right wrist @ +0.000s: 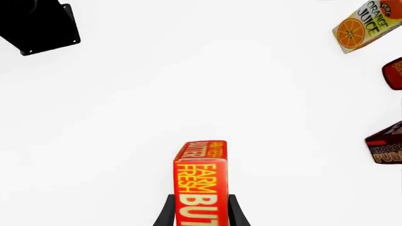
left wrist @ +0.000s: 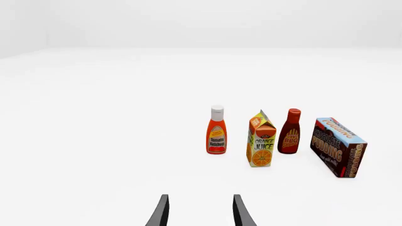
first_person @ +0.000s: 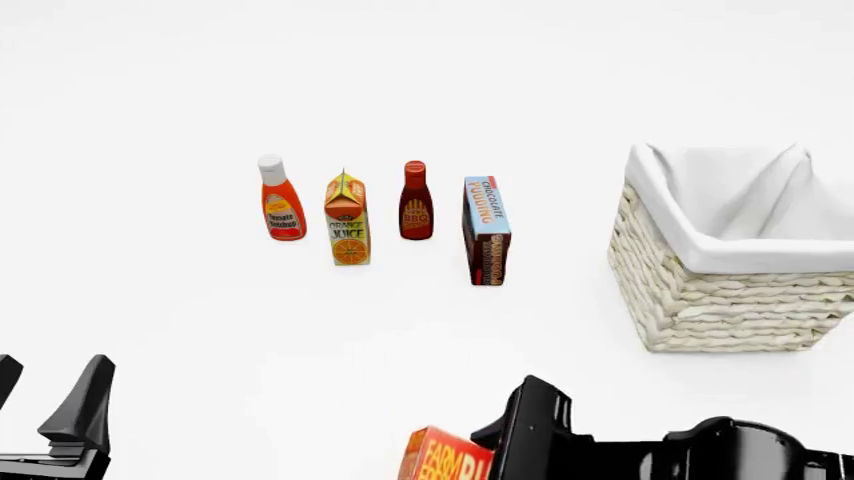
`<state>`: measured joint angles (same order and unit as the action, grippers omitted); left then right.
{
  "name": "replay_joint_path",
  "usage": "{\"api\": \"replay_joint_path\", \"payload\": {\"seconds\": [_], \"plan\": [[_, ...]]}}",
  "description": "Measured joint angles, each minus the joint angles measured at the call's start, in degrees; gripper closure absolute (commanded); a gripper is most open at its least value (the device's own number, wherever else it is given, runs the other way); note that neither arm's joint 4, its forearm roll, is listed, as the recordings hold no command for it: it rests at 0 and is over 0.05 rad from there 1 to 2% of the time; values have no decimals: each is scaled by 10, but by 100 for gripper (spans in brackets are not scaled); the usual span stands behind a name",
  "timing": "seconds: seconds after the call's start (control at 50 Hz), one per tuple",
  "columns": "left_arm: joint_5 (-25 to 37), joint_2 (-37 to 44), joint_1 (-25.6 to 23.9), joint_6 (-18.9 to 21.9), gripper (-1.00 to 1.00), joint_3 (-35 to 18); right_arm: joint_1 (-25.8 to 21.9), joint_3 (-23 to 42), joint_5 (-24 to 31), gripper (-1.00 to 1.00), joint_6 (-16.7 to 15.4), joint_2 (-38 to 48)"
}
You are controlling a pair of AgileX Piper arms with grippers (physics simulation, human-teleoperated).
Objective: Pick the butter and place it in the basket.
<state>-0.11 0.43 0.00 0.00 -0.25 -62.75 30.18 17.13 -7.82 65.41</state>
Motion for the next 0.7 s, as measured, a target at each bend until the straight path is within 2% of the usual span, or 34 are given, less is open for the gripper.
{"api": "replay_joint_path", "payload": {"seconds": [0.4, 0.7], "plan": [[0, 0, 0, 0, -100, 0, 17, 92, 103, 100, -25, -38], [0, 0, 0, 0, -100, 0, 59, 173, 134, 100, -44, -43]]}}
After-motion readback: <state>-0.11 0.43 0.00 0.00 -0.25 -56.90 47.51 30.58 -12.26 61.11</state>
